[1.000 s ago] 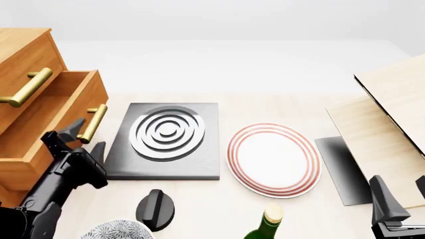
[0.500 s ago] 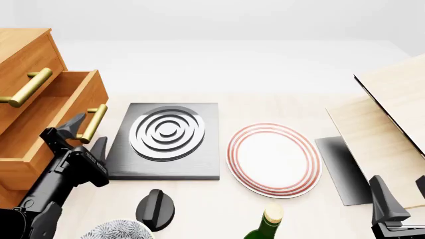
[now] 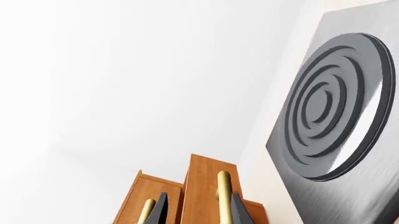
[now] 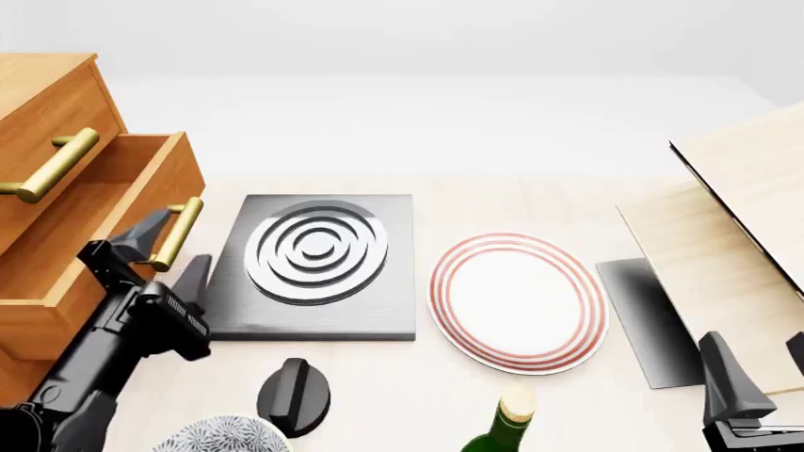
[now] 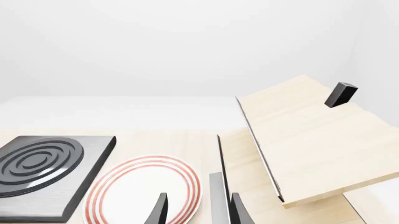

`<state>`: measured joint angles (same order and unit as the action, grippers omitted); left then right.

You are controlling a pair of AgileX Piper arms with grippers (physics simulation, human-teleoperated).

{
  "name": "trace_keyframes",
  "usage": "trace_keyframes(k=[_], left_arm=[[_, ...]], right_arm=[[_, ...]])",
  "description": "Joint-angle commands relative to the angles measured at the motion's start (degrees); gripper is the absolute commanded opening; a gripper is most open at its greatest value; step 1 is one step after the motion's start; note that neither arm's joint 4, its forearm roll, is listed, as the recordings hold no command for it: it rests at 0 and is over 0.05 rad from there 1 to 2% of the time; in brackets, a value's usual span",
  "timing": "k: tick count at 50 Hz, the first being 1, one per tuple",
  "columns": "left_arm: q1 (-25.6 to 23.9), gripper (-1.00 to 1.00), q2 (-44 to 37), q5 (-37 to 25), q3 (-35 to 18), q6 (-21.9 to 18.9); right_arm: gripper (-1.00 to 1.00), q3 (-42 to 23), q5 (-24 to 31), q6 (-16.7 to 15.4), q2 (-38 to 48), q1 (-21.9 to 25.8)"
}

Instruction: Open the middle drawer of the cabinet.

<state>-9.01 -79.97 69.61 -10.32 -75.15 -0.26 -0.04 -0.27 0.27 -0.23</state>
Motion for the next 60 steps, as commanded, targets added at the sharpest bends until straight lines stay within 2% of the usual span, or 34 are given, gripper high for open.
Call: trace_keyframes(k=[1,10,31,35,40,42,57,58,59,60], left_arm=[[-2.7,1.0,3.6,-0.7,0.7,-1.0],[-4.2,1.0,8.2,-2.4,1.2,-1.4],[-9.7,1.0,23.3,-11.0,0.7,-1.0],[-10.2,1.0,27.0,-14.0,0.0,-0.1],[-10.8,1.0,34.4,-21.5,-1.8,2.7],[-11.2,1.0,35.0,-20.9,-1.6,2.1],[-11.0,1.0,45.9,-30.0,-4.6,6.0],[-11.5,1.0,47.7,-32.1,-4.8,29.3],[-11.8,1.0,46.4,-30.6,-4.6,6.4],[-11.8,1.0,46.6,-31.0,-4.7,6.0]], right_arm=[[1.0,0.0,0.0,0.0,0.0,0.0],[1.0,0.0,0.0,0.0,0.0,0.0],[1.0,0.0,0.0,0.0,0.0,0.0],[1.0,0.0,0.0,0.0,0.0,0.0],[1.0,0.0,0.0,0.0,0.0,0.0],[1.0,0.0,0.0,0.0,0.0,0.0],[1.0,0.0,0.0,0.0,0.0,0.0],[1.0,0.0,0.0,0.0,0.0,0.0],[1.0,0.0,0.0,0.0,0.0,0.0],[1.0,0.0,0.0,0.0,0.0,0.0]])
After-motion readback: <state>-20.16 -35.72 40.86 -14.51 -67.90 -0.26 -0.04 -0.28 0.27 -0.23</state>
